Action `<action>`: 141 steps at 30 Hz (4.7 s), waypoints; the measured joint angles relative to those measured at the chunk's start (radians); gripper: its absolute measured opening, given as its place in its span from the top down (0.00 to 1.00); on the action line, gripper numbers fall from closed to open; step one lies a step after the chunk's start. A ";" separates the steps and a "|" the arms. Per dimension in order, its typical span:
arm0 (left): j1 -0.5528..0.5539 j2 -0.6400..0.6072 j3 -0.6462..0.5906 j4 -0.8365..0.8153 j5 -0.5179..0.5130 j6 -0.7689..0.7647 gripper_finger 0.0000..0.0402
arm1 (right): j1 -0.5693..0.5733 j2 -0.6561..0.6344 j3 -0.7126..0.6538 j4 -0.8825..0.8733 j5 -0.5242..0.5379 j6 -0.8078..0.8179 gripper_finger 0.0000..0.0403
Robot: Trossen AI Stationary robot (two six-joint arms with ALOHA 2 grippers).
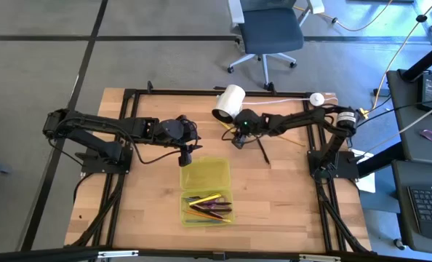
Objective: Pick & place school supplies into a supply box
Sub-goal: Put the yellow pen into the yellow supply box, then put the black pen into the yellow supply box
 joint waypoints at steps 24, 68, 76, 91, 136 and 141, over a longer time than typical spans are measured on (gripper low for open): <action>0.000 0.000 0.000 -0.004 0.000 0.018 0.64 | -0.007 0.085 0.004 0.000 -0.001 0.051 0.84; -0.001 0.000 0.000 -0.004 0.010 -0.206 0.64 | 0.805 -0.070 0.015 0.230 0.090 0.446 0.81; -0.001 0.000 0.000 -0.003 0.012 -0.276 0.64 | 0.826 0.108 0.177 0.166 0.089 0.388 0.81; -0.003 -0.001 0.000 -0.020 0.015 -0.276 0.64 | 0.826 0.200 0.269 -0.050 0.089 0.386 0.81; -0.003 -0.001 0.000 -0.119 0.039 -0.275 0.64 | 0.585 -0.425 0.165 -0.972 0.300 0.809 0.53; -0.003 -0.001 0.000 -0.084 0.035 -0.275 0.64 | 0.522 -0.455 0.025 -0.945 0.292 0.883 0.53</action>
